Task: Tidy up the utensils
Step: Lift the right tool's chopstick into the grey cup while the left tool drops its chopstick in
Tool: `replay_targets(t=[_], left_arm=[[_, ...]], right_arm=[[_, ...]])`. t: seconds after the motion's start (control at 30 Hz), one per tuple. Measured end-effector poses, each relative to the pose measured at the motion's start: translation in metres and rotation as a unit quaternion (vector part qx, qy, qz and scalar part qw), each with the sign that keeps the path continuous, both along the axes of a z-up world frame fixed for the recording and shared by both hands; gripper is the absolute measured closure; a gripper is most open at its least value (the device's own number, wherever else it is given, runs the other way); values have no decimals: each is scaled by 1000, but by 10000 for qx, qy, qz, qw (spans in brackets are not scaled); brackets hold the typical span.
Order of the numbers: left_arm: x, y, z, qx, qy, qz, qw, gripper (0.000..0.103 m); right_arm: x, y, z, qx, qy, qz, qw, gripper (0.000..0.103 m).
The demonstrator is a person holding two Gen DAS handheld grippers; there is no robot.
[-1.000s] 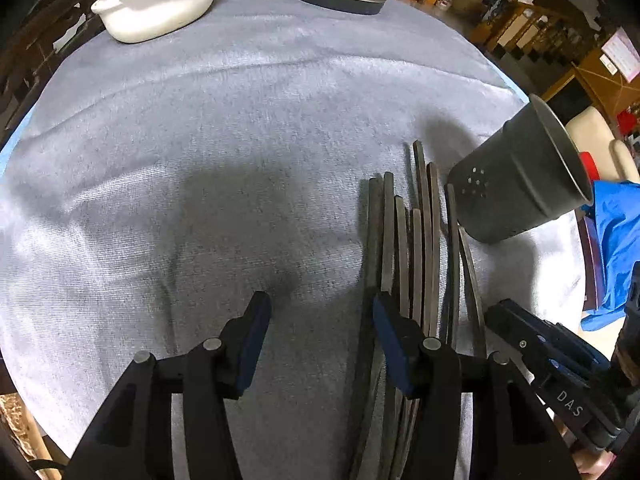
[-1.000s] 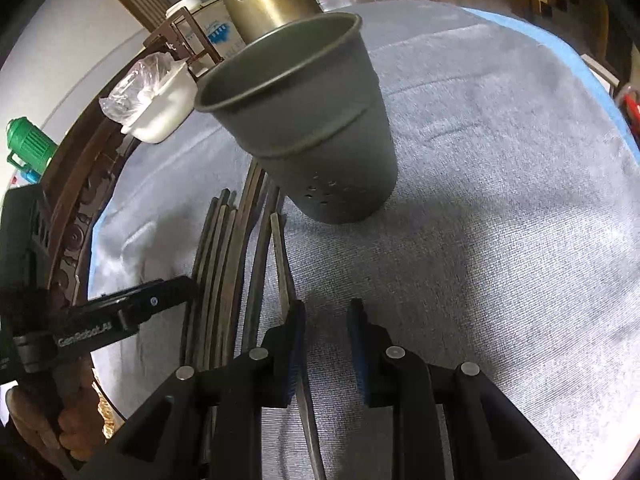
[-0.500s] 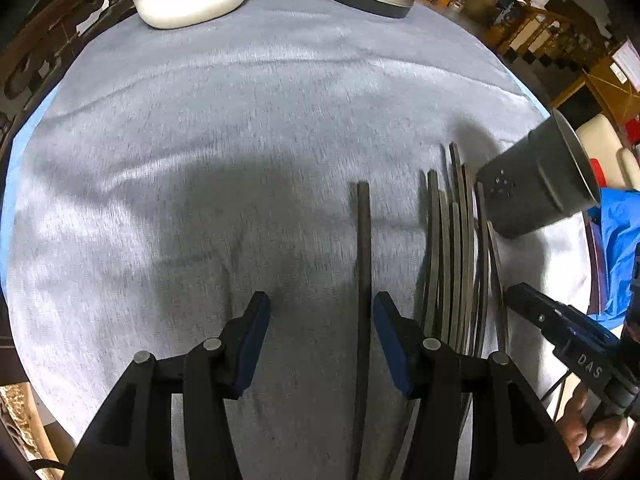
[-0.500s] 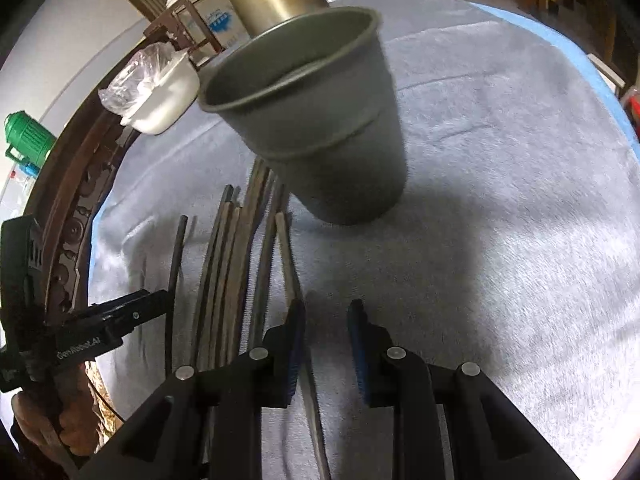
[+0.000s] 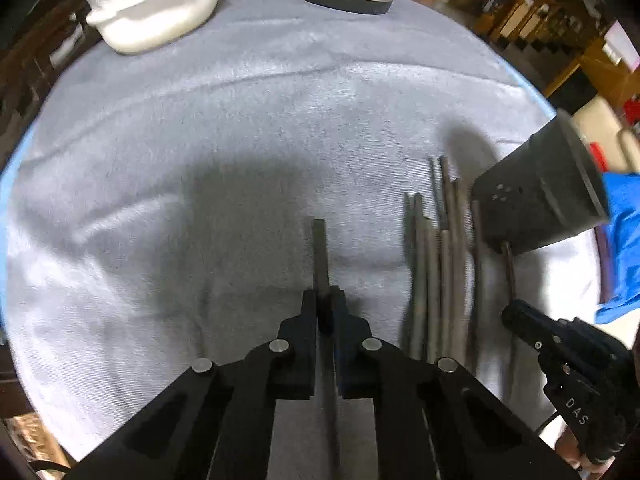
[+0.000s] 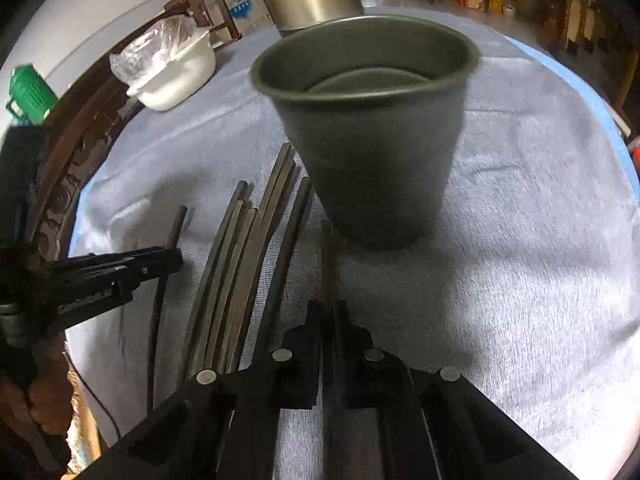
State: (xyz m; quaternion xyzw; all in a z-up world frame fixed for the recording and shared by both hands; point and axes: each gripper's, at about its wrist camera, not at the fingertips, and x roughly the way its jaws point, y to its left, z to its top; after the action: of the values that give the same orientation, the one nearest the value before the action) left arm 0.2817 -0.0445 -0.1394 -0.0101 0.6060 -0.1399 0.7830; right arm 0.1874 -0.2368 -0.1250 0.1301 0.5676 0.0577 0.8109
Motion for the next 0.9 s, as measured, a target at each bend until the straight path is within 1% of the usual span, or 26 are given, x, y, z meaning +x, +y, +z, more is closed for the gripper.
replay_targets(t=[0.03, 0.13, 0.2, 0.23, 0.27, 0.3, 0.33, 0.37, 0.43, 0.5, 0.57, 0.63, 0.67, 0.77, 0.8, 0.9], left_arm=[[-1, 2, 2, -70, -16, 41, 10000, 96], [-7, 8, 21, -312, -257, 86, 9991, 96], [-14, 13, 44, -512, -514, 118, 9973, 96], [-17, 13, 60, -617, -722, 122, 9954, 96], [-19, 14, 70, -673, -853, 116, 9940, 96], [-24, 15, 86, -758, -1053, 102, 9915, 96], [-30, 15, 102, -842, -1257, 88, 9885, 96], [-32, 11, 113, -902, -1424, 82, 9857, 96], [-38, 12, 139, -1047, -1749, 75, 9790, 96], [-46, 9, 170, -1183, -2171, 72, 9689, 96], [-51, 9, 190, -1276, -2424, 105, 9617, 96], [-49, 5, 209, -1423, -2632, 147, 9541, 96], [-50, 7, 217, -1502, -2762, 181, 9491, 96], [-40, 0, 242, -1651, -3088, 285, 9363, 96], [-37, -3, 248, -1692, -3158, 307, 9331, 96], [-31, -12, 251, -1803, -3278, 327, 9268, 96]], right_arm=[[-3, -4, 4, 113, -72, 29, 9999, 97], [-13, -15, 22, 487, -302, 123, 9983, 97], [-21, -23, 39, 766, -557, 220, 9953, 97], [-26, -26, 51, 877, -756, 296, 9928, 97], [-30, -28, 61, 937, -945, 354, 9905, 97], [-33, -27, 68, 966, -1085, 381, 9887, 97], [-37, -31, 80, 1000, -1318, 403, 9854, 97], [-40, -33, 90, 1017, -1492, 393, 9828, 97], [-46, -36, 110, 1095, -1918, 326, 9748, 97], [-50, -43, 133, 1141, -2396, 215, 9639, 97], [-51, -46, 153, 1089, -2776, 102, 9545, 97], [-52, -50, 172, 1036, -3205, -42, 9416, 97], [-51, -53, 178, 1002, -3337, -108, 9373, 97], [-45, -53, 197, 839, -3832, -400, 9190, 97], [-45, -54, 204, 758, -4001, -506, 9119, 97], [-49, -55, 219, 533, -4363, -738, 8952, 97]])
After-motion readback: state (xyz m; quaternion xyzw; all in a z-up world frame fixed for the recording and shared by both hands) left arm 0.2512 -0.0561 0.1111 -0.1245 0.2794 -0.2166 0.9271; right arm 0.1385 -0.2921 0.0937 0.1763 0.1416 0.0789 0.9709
